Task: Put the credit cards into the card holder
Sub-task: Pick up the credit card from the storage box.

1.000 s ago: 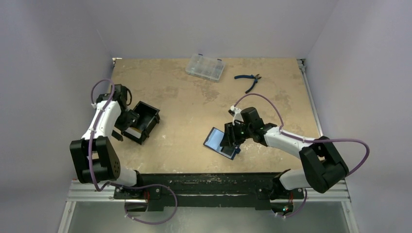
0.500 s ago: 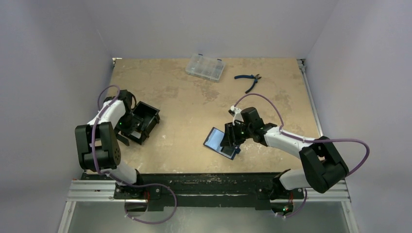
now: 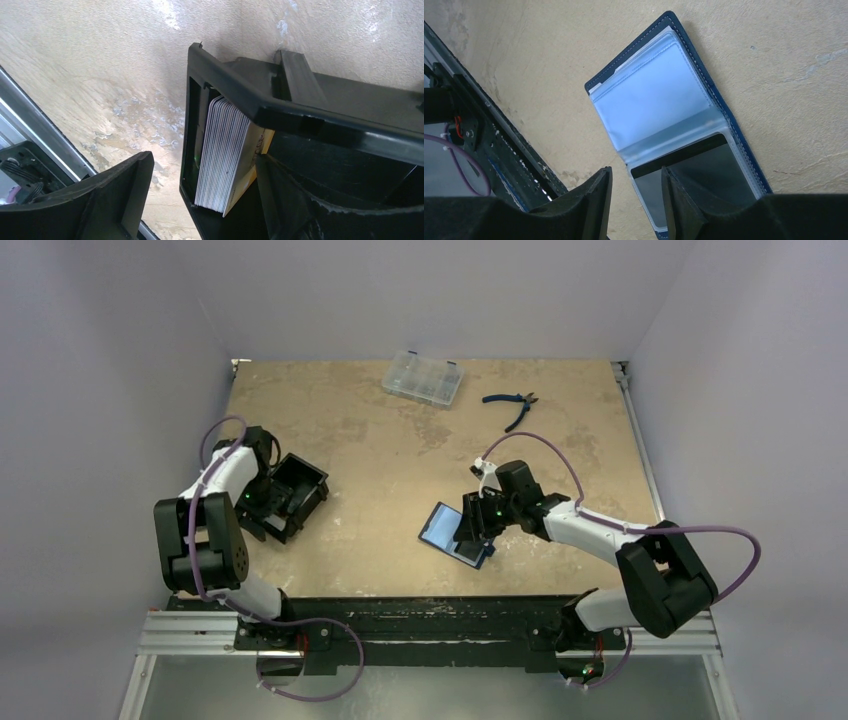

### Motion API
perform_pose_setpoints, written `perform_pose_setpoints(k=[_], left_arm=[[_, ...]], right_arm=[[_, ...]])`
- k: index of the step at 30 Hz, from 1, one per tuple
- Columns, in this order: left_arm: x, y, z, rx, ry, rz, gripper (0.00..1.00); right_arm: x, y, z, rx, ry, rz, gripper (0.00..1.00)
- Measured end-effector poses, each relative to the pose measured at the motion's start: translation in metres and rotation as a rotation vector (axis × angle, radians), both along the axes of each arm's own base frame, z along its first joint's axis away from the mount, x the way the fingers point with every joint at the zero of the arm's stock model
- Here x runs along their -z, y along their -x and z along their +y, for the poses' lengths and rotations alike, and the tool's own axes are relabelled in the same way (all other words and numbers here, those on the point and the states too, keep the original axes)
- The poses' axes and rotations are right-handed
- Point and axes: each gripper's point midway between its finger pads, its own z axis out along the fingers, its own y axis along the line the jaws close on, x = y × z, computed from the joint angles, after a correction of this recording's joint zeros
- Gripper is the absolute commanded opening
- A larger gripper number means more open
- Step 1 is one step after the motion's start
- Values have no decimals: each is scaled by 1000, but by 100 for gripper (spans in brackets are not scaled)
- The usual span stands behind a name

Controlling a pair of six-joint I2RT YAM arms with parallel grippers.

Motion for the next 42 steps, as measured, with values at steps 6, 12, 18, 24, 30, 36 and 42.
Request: perform_pose_setpoints(k=[6,12,18,24,30,36,42], left_arm=[[-11,6,2,0,-17,-7,76],[-17,7,3,0,-25,-12,65],[-17,8,3,3,-26,-10,53],[-17,7,3,10,-26,-10,37],[-20,4,4,20,-27,-19,25],[-24,0,5,21,-30,-32,22],[-28,-2,7,22,-40,-36,19]], right_arm=[[-1,-1,0,1,0,-2,47],[-1,-1,0,-1,0,-5,45],[-1,-1,0,-3,1,-8,44],[-1,-1,0,-4,1,-8,42],[-1,-1,0,-4,1,-8,41],[-1,-1,0,-4,1,-8,40],[-1,-1,0,-4,1,-8,39]])
